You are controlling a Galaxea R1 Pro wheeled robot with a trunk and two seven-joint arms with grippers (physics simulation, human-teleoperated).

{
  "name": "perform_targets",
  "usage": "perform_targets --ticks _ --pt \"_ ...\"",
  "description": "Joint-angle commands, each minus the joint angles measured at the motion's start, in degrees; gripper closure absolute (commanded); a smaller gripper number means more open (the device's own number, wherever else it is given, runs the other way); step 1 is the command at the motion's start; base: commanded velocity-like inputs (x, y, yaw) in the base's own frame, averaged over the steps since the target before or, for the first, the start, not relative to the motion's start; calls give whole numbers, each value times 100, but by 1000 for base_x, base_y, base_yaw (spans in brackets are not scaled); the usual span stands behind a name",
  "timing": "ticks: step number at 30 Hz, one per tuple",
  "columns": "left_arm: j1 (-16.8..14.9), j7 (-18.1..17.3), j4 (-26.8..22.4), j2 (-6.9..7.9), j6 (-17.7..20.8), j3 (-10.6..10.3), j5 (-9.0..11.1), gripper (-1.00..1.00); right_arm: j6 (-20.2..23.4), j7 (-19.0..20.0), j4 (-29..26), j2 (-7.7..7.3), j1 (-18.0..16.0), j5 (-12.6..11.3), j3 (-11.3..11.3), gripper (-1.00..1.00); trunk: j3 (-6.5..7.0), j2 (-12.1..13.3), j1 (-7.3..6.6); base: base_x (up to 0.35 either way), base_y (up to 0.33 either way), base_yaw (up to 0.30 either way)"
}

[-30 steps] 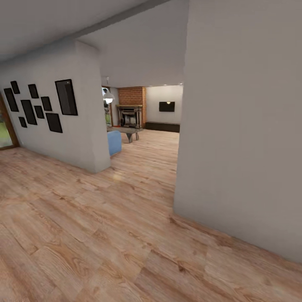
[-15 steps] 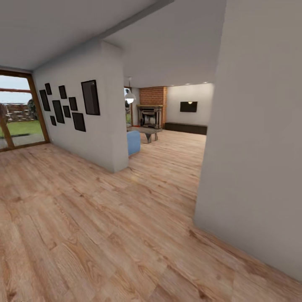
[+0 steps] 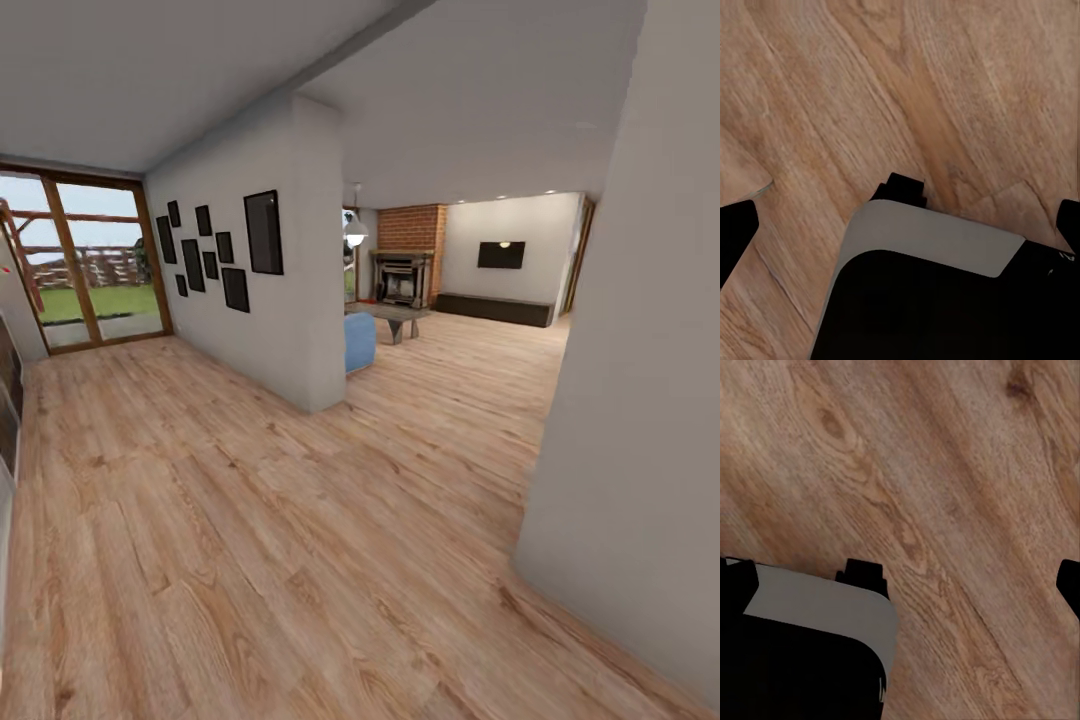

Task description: Move the two storage containers from the living room to the garage. In the garage, place one container on the floor and stack the other container on top of it (either order is fine).

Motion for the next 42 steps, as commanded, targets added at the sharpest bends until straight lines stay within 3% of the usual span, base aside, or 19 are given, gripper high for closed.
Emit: perform_targets --ticks 1,42 --pt "-4 17 2 -2 -13 -28 41 -100 -32 2 18 0 -7 -24 44 -100 -7 -3 3 326 0 80" --pt "-4 17 2 -10 -15 -31 32 -100 7 -59 18 2 -7 -28 75 -100 -7 -3 3 326 0 4"
